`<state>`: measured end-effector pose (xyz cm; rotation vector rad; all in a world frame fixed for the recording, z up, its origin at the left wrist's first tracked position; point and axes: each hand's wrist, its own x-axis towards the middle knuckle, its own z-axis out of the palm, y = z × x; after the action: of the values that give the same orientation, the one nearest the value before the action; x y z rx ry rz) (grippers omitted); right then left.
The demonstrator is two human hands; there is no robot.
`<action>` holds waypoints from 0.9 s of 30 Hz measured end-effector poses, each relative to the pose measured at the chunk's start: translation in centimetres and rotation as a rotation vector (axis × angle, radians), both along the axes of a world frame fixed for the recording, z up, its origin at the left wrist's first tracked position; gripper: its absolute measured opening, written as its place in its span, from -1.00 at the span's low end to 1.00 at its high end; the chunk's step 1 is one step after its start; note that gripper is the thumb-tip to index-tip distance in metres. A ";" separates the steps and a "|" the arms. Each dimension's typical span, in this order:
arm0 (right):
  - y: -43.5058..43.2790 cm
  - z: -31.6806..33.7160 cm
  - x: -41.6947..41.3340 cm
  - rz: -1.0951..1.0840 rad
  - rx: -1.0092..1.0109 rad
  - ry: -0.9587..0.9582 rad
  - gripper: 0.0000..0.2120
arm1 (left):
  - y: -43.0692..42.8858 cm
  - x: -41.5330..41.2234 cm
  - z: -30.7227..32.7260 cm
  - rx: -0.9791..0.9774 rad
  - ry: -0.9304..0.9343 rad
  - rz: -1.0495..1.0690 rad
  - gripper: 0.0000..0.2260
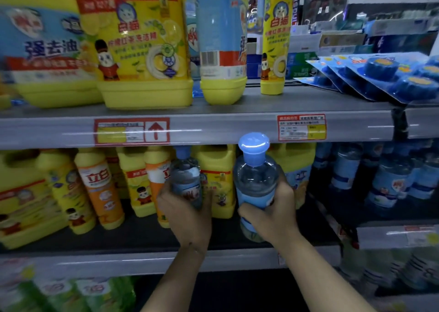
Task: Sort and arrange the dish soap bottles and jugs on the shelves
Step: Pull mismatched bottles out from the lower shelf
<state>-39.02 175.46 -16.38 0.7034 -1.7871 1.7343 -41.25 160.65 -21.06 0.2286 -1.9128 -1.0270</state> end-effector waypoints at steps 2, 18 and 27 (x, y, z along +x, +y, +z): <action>-1.2 0.1 0.4 0.052 -0.022 -0.012 -0.54 | -0.5 -0.5 0.0 0.088 -0.079 0.018 -0.33; -8.5 9.1 3.2 0.246 0.013 0.236 -0.48 | -8.0 8.0 3.2 0.310 0.306 -0.125 -0.43; -18.4 16.9 4.5 0.280 -0.165 0.325 -0.45 | -18.4 12.8 16.9 0.100 0.370 -0.084 -0.51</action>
<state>-34.56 157.09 0.55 1.1336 -1.3600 1.7946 -28.41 142.23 -4.18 0.0122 -1.5492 -1.1356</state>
